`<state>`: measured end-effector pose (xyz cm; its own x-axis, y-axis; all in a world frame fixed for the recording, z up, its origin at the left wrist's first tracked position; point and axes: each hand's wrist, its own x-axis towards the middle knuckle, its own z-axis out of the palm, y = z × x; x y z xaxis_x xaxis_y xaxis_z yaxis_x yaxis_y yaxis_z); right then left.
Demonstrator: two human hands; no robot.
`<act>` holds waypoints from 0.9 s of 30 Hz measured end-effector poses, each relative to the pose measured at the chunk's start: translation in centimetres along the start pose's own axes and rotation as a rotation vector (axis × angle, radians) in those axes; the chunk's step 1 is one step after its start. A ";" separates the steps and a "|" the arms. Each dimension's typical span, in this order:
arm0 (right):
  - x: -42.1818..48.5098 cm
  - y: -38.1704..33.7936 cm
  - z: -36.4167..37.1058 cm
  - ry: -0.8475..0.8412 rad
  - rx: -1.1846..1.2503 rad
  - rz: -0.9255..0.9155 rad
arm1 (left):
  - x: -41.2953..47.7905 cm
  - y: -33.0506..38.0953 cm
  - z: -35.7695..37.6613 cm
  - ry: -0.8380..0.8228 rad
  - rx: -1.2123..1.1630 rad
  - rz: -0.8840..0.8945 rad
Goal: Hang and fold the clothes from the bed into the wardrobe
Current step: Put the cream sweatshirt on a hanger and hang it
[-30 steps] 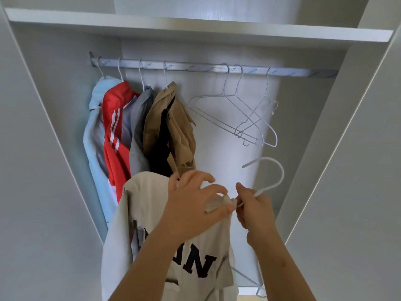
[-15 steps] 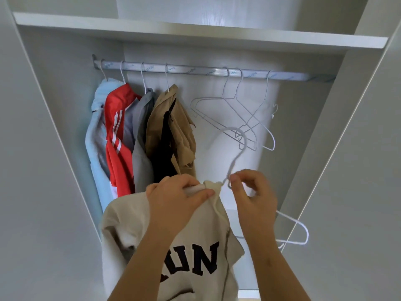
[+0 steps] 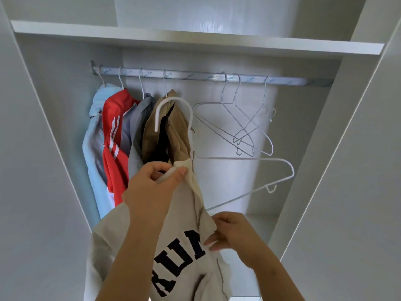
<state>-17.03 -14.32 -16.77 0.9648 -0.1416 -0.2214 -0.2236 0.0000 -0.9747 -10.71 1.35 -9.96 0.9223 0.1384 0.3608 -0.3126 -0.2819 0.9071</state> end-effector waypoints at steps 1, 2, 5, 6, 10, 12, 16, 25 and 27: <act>0.1 0.2 0.2 -0.026 -0.050 0.031 | 0.1 0.0 -0.1 -0.013 -0.017 0.001; 0.3 0.4 0.3 -0.021 -0.123 0.031 | 0.2 0.1 -0.2 -0.030 -0.039 0.003; 0.9 0.9 0.6 0.065 -0.265 -0.062 | 0.1 0.4 -0.5 -0.067 -0.082 0.019; 1.1 1.1 0.7 0.070 -0.234 -0.084 | 0.2 0.4 -0.6 -0.069 -0.095 0.018; 1.6 1.5 0.8 0.061 -0.015 -0.069 | 0.6 0.4 -1.6 -0.083 -0.151 0.012; 1.9 1.6 1.1 0.016 0.055 0.012 | 0.7 0.5 -2.1 -0.098 -0.174 0.005; 2.1 1.4 2.6 -0.138 0.004 0.009 | 0.8 1.3 -2.5 -0.142 -0.205 0.036; 1.9 -0.1 4.4 -0.130 -0.184 -0.097 | 0.8 1.5 -3.6 -0.180 -0.250 0.027; 1.8 -0.2 4.5 -0.172 -0.188 -0.096 | 0.9 1.4 -3.8 -0.177 -0.254 0.006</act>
<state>-14.64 -10.17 -17.16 0.9886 0.0378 -0.1458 -0.1360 -0.1915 -0.9720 -11.17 4.68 -7.48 0.9387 -0.0364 0.3428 -0.3440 -0.0332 0.9384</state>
